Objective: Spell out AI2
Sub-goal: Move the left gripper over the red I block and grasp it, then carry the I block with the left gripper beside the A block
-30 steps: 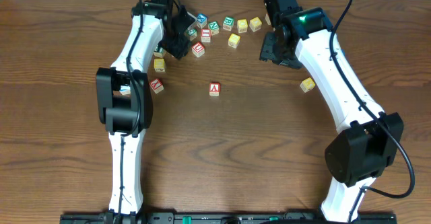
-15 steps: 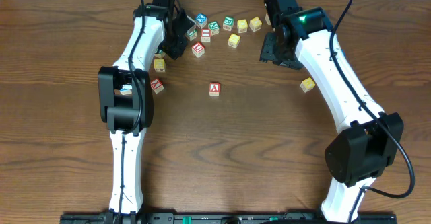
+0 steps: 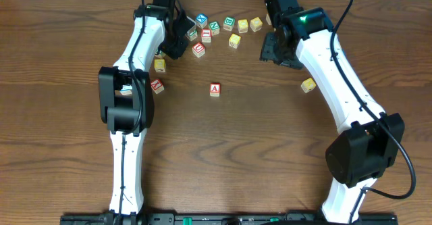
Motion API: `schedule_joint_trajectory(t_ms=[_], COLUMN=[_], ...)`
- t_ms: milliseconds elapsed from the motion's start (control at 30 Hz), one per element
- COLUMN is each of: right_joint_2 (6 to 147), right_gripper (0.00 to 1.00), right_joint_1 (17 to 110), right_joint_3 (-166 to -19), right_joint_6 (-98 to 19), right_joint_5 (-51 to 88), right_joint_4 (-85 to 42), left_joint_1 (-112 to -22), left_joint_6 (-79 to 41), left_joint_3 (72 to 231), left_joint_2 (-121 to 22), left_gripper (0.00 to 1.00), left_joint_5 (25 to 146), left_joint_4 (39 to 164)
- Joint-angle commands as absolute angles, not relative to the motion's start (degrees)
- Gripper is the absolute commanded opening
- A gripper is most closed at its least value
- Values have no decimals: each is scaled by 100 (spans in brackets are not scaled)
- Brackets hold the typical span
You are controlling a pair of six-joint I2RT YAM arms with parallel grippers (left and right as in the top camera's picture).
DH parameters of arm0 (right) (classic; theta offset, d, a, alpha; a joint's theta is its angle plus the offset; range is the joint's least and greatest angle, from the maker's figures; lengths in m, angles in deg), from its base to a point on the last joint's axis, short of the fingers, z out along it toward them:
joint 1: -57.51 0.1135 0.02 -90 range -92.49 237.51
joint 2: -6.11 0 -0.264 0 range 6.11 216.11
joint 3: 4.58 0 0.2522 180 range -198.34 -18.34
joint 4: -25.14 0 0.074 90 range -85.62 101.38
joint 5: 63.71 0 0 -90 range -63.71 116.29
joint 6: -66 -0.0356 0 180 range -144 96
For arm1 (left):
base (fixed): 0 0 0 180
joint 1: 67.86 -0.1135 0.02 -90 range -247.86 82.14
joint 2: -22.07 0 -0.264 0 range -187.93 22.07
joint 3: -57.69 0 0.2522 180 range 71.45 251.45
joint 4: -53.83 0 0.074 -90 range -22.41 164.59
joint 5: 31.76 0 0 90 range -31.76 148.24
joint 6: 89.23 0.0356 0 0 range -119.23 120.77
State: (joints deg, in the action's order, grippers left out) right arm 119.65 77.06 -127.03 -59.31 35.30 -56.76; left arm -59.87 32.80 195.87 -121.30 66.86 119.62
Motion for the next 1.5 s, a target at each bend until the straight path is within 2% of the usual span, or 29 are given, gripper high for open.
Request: schedule_joint_trajectory(t_ms=[0, 367, 567, 733, 1033, 1467], right_joint_2=[11960, 11958, 11958, 11958, 11958, 11958], right_gripper=[64, 66, 66, 67, 68, 75], right_joint_1=[7662, 7328, 6867, 6451, 6027, 5979], right_joint_3=[-12731, -12731, -12733, -12733, -12733, -12733], right_joint_6=[-5859, -5513, -5406, -5406, -5345, -5345], right_joint_5=[3744, 3884, 3882, 3880, 3878, 3882], right_joint_4=[-5619, -5409, -5269, -5252, -5317, -5374], left_joint_1=[-6000, -6000, -5963, -5664, -4697, -3672], left_joint_6=[2998, 1888, 439, 194, -153, -612], left_joint_3=[19552, 19587, 19587, 19587, 19493, 18687], left_joint_2=[-11968, -10561, -9595, -9127, -9158, -9757], left_gripper=[24, 25, 25, 25, 25, 25], left_joint_5=[6653, 6653, 6655, 6653, 6651, 6642], left_joint_4=[11940, 11962, 12222, 12690, 13599, 13621])
